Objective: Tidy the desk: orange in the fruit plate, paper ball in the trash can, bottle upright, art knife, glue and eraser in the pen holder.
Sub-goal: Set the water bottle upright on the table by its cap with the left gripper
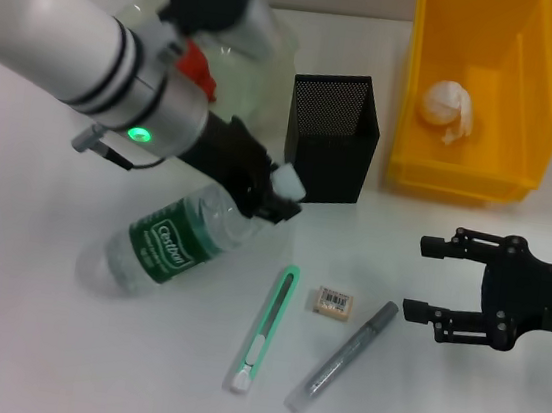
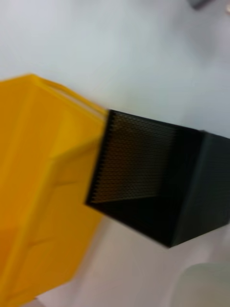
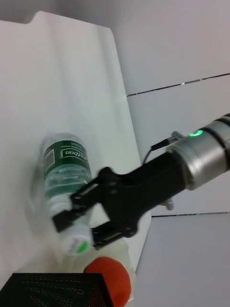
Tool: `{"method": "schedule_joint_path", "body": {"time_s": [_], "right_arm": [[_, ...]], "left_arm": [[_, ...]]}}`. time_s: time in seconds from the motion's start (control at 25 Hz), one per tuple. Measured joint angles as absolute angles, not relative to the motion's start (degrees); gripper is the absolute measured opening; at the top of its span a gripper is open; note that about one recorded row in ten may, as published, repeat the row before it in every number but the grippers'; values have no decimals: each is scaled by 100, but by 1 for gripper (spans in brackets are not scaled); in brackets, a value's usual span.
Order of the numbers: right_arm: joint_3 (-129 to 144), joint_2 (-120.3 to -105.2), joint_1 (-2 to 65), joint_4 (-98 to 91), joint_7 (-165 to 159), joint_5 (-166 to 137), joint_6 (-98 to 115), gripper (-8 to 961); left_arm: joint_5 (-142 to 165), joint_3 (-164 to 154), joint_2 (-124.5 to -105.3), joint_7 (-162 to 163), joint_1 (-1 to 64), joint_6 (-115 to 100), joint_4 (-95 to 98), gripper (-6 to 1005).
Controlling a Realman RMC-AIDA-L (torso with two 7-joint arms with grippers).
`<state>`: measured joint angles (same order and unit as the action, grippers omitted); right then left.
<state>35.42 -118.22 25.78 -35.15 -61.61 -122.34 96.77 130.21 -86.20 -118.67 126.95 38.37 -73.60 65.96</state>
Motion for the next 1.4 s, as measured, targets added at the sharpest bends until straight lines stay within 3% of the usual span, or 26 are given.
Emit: {"method": "schedule_joint_path", "body": {"time_s": [1.4], "right_arm": [[3569,-11830,2601,-3438,-6167,-12235,9658,798]], "left_arm": [[10217,-6192,-11839,9481,2307,-8657,6125,444]]}}
